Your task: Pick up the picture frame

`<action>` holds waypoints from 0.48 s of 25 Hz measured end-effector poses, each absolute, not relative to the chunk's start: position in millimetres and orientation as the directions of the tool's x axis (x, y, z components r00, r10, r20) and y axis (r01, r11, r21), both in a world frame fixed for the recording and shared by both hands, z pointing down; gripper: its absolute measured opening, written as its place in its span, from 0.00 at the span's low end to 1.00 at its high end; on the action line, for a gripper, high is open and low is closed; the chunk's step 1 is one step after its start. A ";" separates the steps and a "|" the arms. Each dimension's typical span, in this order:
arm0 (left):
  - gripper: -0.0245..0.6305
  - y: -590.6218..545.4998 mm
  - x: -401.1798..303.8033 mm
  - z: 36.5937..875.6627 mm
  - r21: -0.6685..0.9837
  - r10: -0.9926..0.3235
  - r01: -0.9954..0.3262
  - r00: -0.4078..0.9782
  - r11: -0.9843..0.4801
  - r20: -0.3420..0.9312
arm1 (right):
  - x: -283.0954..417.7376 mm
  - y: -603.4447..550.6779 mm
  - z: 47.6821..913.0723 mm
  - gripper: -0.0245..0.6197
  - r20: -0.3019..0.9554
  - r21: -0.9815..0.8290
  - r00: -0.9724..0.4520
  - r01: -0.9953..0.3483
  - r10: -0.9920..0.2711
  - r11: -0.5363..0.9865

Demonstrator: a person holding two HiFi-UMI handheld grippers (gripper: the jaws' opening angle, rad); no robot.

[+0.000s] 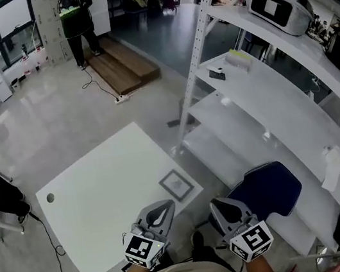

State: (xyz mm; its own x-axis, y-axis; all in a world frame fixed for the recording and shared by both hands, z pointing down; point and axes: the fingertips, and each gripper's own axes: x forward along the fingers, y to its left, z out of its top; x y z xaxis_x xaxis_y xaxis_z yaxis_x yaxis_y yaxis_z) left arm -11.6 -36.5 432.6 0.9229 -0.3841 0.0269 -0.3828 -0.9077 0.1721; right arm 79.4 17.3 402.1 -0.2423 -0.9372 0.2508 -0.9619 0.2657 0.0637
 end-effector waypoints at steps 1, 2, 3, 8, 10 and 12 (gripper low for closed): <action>0.06 -42.8 -8.7 438.7 0.185 -0.396 -0.396 0.917 -0.899 0.036 | 82.7 9.3 407.8 0.08 0.261 0.062 -0.255 -0.958 -0.931 0.280; 0.06 -49.3 -5.6 445.1 0.200 -0.409 -0.410 0.911 -0.890 0.045 | 86.5 0.7 413.6 0.08 0.271 0.059 -0.268 -0.954 -0.924 0.294; 0.06 -56.0 -2.4 451.8 0.215 -0.423 -0.424 0.905 -0.880 0.054 | 90.3 -8.3 419.5 0.08 0.281 0.055 -0.281 -0.950 -0.918 0.308; 0.06 -89.4 14.9 489.6 0.283 -0.496 -0.507 0.861 -0.814 0.116 | 110.8 -53.7 457.2 0.08 0.334 0.016 -0.357 -0.923 -0.872 0.384; 0.06 -100.0 22.6 506.4 0.314 -0.517 -0.537 0.842 -0.783 0.152 | 120.1 -70.8 475.1 0.08 0.359 -0.009 -0.389 -0.910 -0.848 0.414; 0.06 -109.9 31.3 522.9 0.335 -0.534 -0.566 0.824 -0.753 0.190 | 129.4 -87.1 494.1 0.08 0.385 -0.031 -0.420 -0.896 -0.822 0.443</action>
